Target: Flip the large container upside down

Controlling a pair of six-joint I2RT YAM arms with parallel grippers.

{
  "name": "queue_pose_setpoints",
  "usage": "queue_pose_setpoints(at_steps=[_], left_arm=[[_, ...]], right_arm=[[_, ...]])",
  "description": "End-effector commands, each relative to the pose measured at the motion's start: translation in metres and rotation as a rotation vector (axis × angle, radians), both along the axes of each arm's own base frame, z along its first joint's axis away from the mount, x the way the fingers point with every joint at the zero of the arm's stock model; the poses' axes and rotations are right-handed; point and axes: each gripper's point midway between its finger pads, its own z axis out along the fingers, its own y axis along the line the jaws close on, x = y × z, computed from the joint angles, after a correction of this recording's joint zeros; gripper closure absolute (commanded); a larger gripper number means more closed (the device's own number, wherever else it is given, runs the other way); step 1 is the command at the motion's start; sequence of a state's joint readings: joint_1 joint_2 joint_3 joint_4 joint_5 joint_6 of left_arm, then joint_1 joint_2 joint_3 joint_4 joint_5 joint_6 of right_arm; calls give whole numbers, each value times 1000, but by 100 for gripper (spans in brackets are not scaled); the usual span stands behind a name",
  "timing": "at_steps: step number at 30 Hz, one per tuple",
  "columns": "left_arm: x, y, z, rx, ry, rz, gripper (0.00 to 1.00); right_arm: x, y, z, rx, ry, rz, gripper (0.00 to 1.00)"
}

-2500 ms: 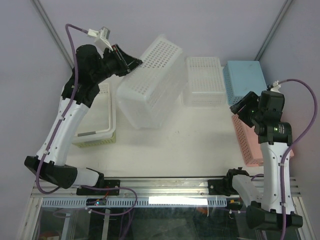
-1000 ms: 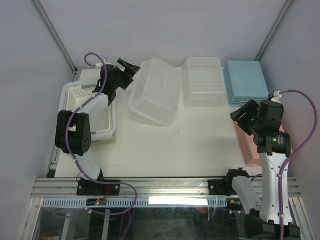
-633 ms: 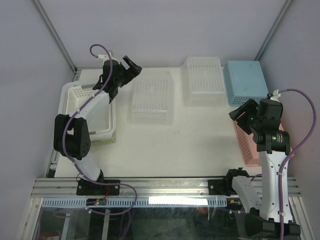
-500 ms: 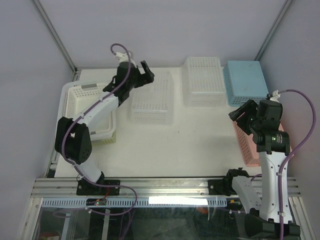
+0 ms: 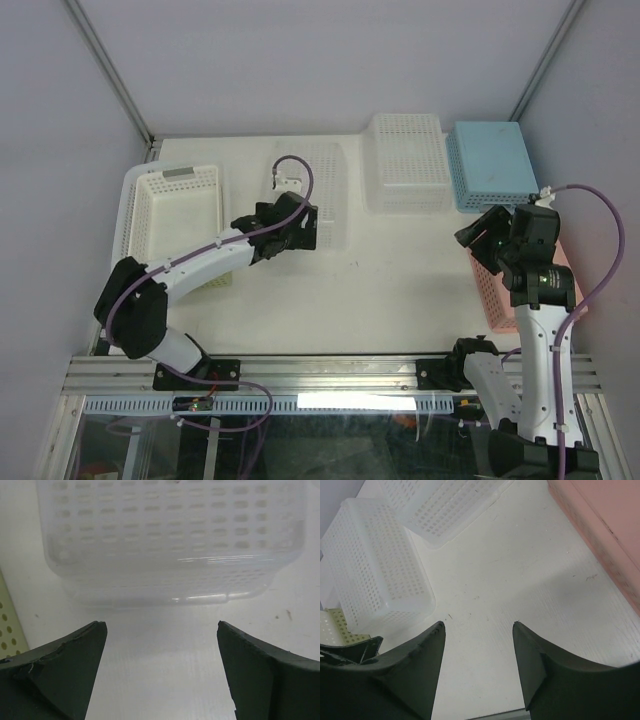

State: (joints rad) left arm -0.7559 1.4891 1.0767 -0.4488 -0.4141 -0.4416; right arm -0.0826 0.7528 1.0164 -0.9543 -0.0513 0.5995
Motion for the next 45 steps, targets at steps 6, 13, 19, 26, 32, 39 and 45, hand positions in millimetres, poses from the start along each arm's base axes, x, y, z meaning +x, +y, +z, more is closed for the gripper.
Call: queue_pose_setpoints(at_steps=[6,13,19,26,32,39,45], left_arm=[[47,3,-37,84,15,100,1],[107,-28,-26,20,-49,90,1],[142,-40,-26,35,-87,83,1],[164,-49,-12,27,-120,38,1],[133,-55,57,-2,-154,-57,1],[71,4,189,-48,-310,-43,1],[59,133,198,25,-218,322,1]], right_arm=[[5,1,14,-7,-66,16,40],[-6,-1,13,-28,-50,9,40],[-11,2,10,-11,-53,16,40],[-14,4,4,-11,-41,30,39],[-13,2,3,-18,-45,23,39],[2,5,-10,8,-49,28,40],[13,8,-11,25,-53,47,40]])
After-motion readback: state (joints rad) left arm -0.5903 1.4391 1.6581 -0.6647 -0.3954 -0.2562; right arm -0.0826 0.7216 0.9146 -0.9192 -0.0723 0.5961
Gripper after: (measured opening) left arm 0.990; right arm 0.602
